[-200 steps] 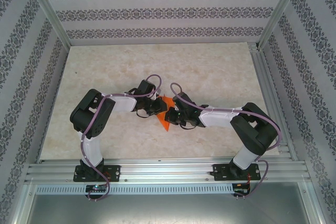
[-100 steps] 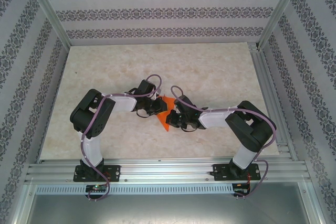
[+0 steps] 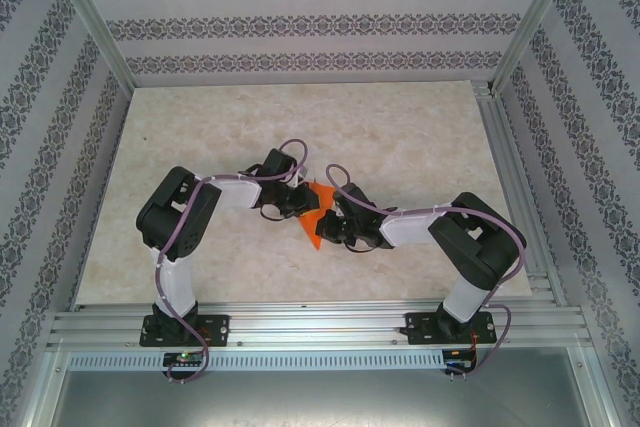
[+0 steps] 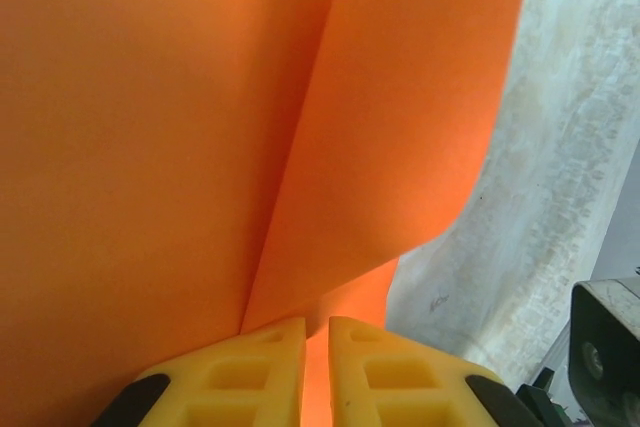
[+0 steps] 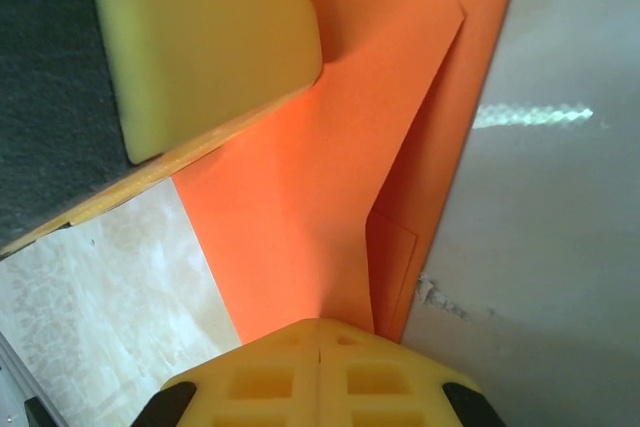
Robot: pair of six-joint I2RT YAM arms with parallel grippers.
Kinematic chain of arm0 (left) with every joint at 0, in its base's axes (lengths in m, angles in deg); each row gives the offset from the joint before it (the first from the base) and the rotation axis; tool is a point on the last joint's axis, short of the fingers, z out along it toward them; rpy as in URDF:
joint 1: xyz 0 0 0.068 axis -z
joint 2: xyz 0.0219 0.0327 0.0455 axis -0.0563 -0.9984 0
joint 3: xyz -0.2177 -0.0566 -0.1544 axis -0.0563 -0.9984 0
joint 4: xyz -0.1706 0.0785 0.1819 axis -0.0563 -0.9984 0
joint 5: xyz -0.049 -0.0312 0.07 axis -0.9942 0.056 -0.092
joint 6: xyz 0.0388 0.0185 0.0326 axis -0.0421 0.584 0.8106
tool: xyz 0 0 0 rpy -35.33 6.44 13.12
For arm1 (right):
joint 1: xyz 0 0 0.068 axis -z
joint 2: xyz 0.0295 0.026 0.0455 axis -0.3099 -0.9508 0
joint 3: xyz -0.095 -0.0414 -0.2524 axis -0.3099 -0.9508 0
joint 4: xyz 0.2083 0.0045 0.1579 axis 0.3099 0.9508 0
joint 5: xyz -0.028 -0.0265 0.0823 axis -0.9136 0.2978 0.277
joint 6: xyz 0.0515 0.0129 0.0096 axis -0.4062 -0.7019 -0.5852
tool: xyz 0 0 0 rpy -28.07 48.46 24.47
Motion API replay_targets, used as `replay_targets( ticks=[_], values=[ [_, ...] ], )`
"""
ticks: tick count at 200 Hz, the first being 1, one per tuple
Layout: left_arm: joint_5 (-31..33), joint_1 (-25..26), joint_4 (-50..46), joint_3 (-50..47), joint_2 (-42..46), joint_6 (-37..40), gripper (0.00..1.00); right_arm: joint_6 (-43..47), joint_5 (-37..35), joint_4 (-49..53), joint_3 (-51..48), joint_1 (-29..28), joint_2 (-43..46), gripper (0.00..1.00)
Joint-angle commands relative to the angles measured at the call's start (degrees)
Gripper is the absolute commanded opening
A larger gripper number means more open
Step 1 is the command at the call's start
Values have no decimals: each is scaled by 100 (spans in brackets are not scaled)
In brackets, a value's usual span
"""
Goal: Fold a paper plane with a square sheet of paper (pick it up from the middle)
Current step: Fourth fold the wing at the center of the table.
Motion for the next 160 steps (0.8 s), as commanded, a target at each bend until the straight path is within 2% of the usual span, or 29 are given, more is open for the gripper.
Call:
replay_targets(
  ticks=[1, 160],
  values=[
    [554, -272, 78, 240, -249, 91, 17, -36, -196, 871, -279, -55, -286, 0],
    [394, -624, -517, 1439, -947, 511, 18, 108, -284, 1265, -198, -96, -242, 0]
  ],
)
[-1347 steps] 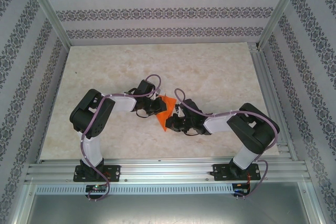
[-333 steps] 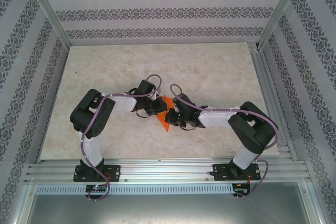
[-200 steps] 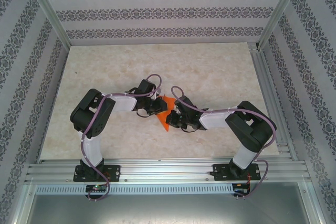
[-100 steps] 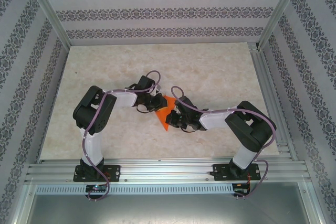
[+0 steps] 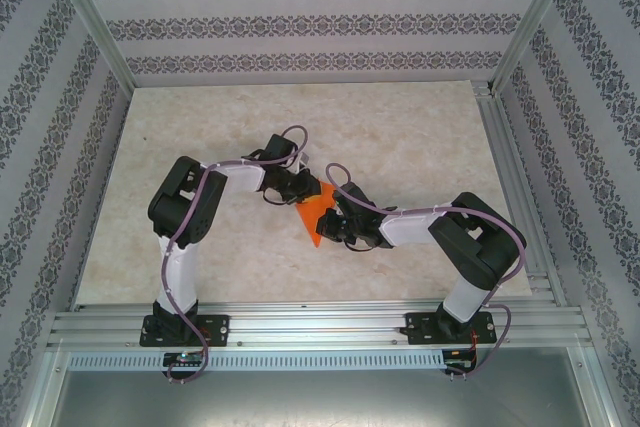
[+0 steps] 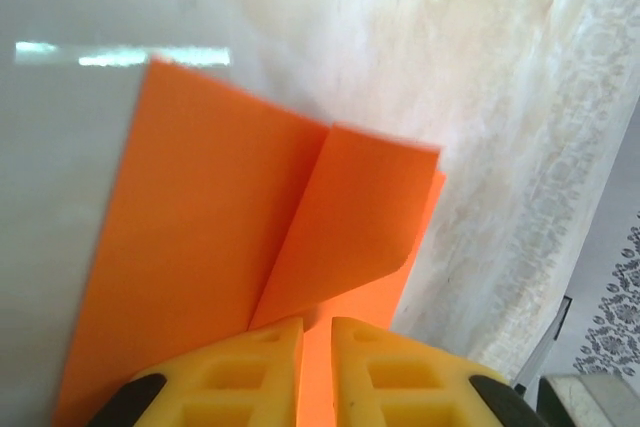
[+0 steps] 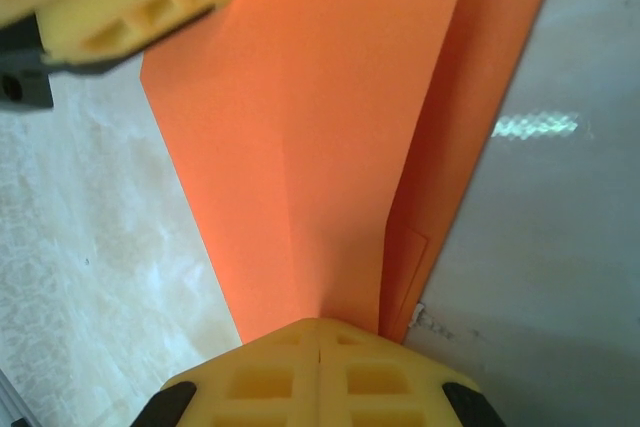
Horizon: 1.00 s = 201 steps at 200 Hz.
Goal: Fold a paper plane with a square sheet of paper (pick it up from the middle)
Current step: Fourth fold the wing at the center of the table.
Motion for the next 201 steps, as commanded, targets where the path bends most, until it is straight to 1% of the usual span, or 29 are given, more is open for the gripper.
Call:
replay_targets(
  ticks=[1, 23, 87, 115, 165, 182, 201],
  values=[
    [680, -292, 23, 319, -236, 314, 18, 86, -73, 1214, -242, -94, -242, 0],
    [585, -323, -62, 559, -392, 357, 19, 87, -64, 1227, -251, -90, -233, 0],
    [611, -376, -385, 1192, -832, 456, 20, 138, -60, 1319, -207, -79, -190, 0],
    [614, -429, -761, 1722, -990, 582, 20, 148, -72, 1362, -198, -80, -191, 0],
    [566, -502, -1118, 2469, -1252, 592, 22, 154, -79, 1385, -147, -70, -185, 0],
    [464, -517, -1140, 2506, -1141, 559, 22, 176, -90, 1418, -97, -62, -165, 0],
    [331, -521, -1039, 2282, -726, 511, 23, 248, -90, 1444, -32, -53, -163, 0]
  ],
)
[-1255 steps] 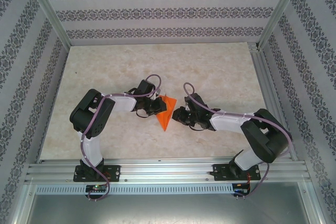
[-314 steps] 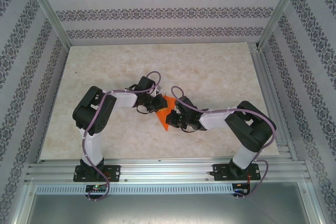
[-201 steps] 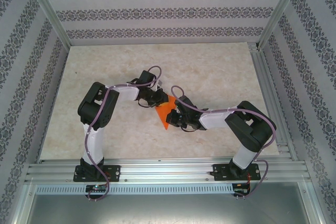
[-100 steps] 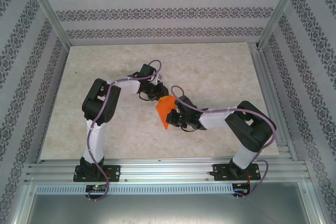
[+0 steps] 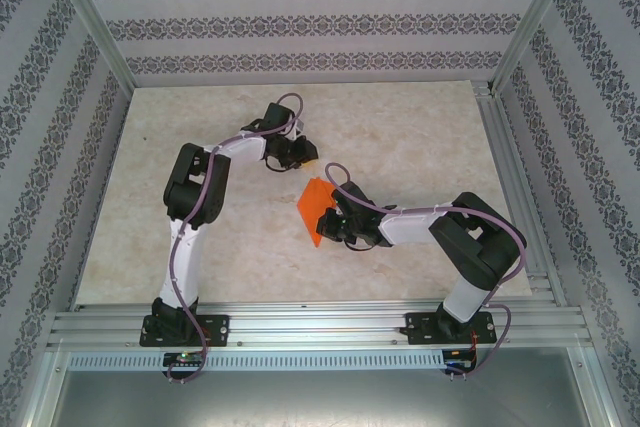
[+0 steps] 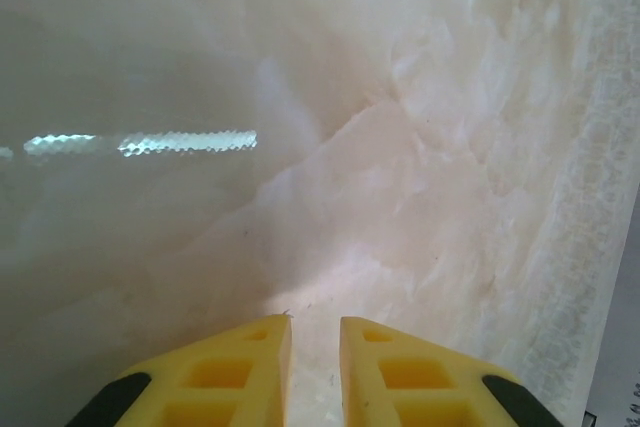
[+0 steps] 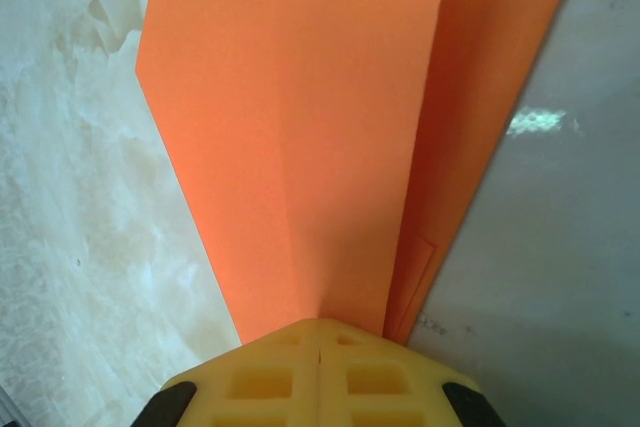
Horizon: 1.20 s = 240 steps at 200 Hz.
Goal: Fold a paper plane with a square sheet of paper (pick it up from the middle)
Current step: Fourth fold the wing at the center of the table.
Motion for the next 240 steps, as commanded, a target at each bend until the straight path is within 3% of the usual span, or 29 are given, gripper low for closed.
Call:
replay_targets(
  ticks=[1, 45, 67, 108, 240],
  values=[
    [-131, -43, -99, -88, 486, 70, 23, 207, -53, 1179, -145, -57, -176, 0],
    [-694, 126, 554, -1674, 1811, -273, 20, 277, 40, 922, -101, 4, -71, 0],
    [-655, 319, 924, -2376, 2183, -484, 19, 181, 209, 356, -232, 39, 170, 0],
    [-938, 578, 1903, -2740, 1811, -1090, 17, 217, 237, 291, -219, 220, 622, 0],
    [-466, 697, 1815, -2989, 1371, -900, 15, 23, 339, 120, -273, 221, 1092, 1]
  ],
)
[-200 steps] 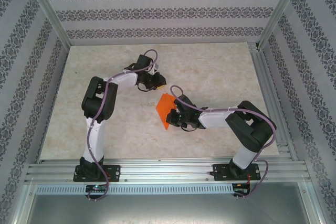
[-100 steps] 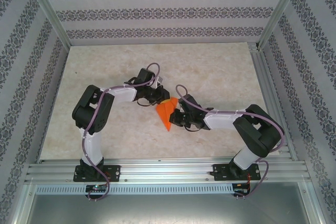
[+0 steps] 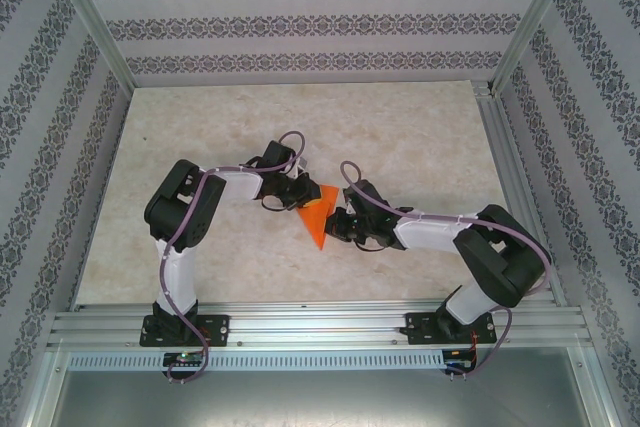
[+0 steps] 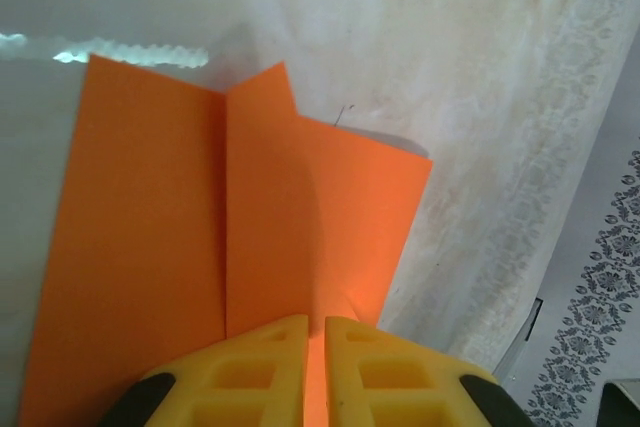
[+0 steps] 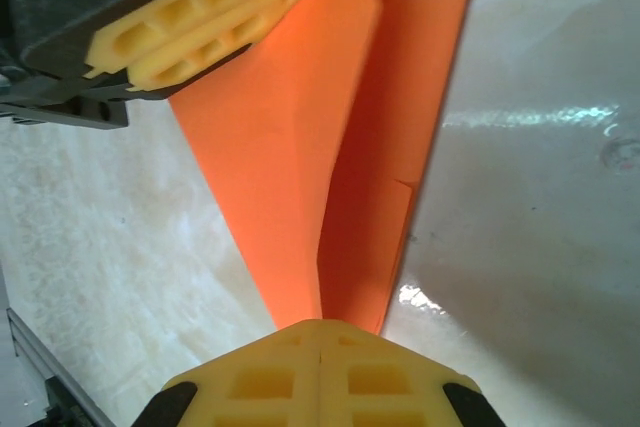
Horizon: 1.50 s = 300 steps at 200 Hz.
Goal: Fold a paper plane with a square sheet of paper (pick it up from the middle)
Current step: Fourth fold the wing at the center of the table.
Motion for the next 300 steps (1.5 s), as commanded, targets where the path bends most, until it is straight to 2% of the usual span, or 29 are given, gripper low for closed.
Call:
replay_targets(
  ticks=[1, 38, 119, 143, 166, 197, 224, 267, 300],
  values=[
    [115, 73, 167, 10, -86, 96, 15, -82, -46, -108, 108, -42, 219, 1],
    [63, 76, 122, 76, -148, 139, 15, 37, 172, -81, 626, -46, -217, 1],
    [65, 72, -42, 199, -174, 243, 15, 176, 278, -143, 956, 139, -1048, 0],
    [67, 78, -91, 229, -200, 271, 15, 364, 134, 345, 1070, 173, -1142, 0],
    [91, 76, -128, 251, -210, 285, 15, 475, 55, 761, 1043, 170, -1275, 0],
    [98, 76, -149, 259, -227, 307, 15, 359, 241, 371, 723, 130, -1491, 1],
    [102, 75, -168, 236, -227, 325, 15, 400, 219, 441, 695, 154, -1347, 2],
    [128, 72, -197, 185, -227, 365, 15, 533, 269, 797, 1050, 155, -562, 2],
    [128, 77, -208, 195, -236, 369, 15, 385, 364, 546, 1135, 123, -692, 1]
  ],
)
